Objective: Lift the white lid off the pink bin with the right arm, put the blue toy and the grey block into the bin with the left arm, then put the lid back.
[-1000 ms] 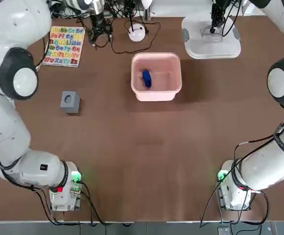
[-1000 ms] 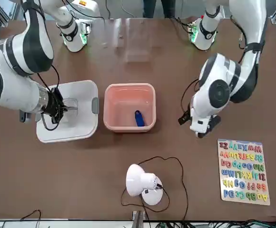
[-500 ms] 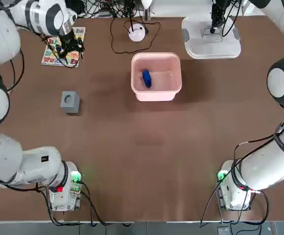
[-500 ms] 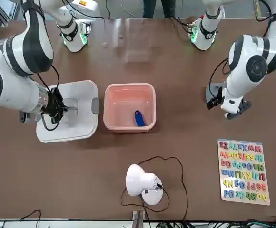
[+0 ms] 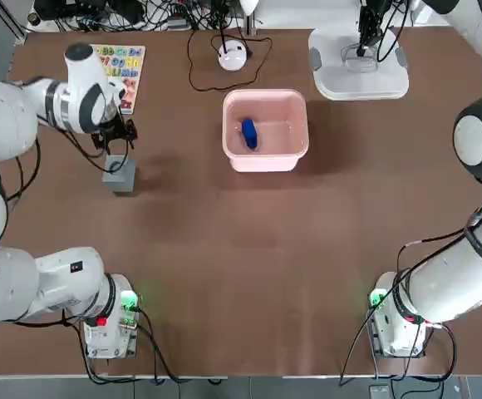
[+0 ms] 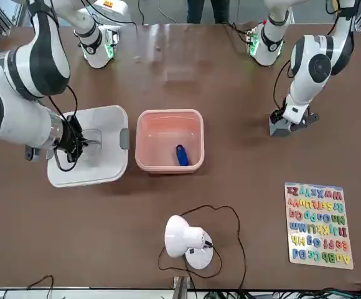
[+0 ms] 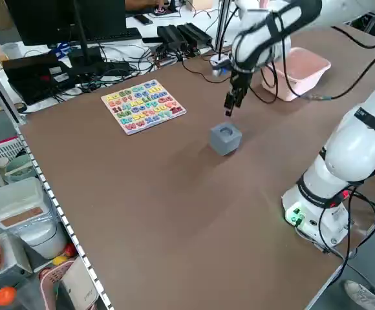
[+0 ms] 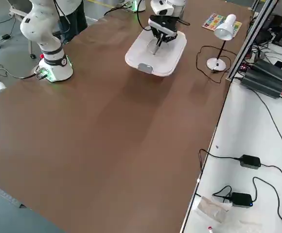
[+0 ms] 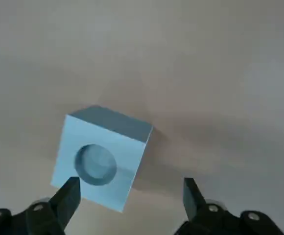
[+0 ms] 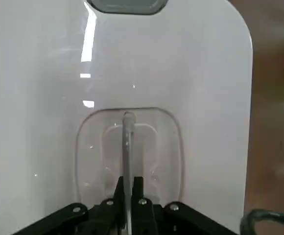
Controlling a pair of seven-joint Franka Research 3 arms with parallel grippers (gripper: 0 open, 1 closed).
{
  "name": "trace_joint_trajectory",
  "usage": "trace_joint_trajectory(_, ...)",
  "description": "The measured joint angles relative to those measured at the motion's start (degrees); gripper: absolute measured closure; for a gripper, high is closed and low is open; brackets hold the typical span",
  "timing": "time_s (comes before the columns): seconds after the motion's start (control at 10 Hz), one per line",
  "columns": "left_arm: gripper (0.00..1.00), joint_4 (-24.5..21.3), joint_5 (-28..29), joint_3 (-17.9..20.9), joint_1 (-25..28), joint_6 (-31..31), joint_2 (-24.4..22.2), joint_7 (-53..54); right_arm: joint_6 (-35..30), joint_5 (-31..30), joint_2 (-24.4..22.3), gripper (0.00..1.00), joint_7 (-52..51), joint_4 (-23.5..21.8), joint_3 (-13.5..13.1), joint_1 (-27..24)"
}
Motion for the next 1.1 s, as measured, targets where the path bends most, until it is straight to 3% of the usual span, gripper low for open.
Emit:
trace_joint_trajectory(0.2,0.18,-3.2,0.0,0.0,0.3,3.1,0.1,3.3,0.0,0.0,0.0,0.93,0.0,0.0,0.0,0.0)
trace_joint_trajectory(0.4,0.27,-3.2,0.0,0.0,1.6,4.2,0.6,6.6,0.0,0.0,0.0,0.93,0.0,0.0,0.0,0.0)
trace_joint_trajectory(0.9,0.35,-3.2,0.4,0.0,2.3,6.4,4.3,8.3,0.0,0.0,0.0,0.93,0.0,0.0,0.0,0.0)
trace_joint_trajectory(1.1,0.46,-3.2,1.2,0.0,2.3,6.6,5.3,8.3,0.0,0.0,0.0,0.93,0.0,0.0,0.0,0.0)
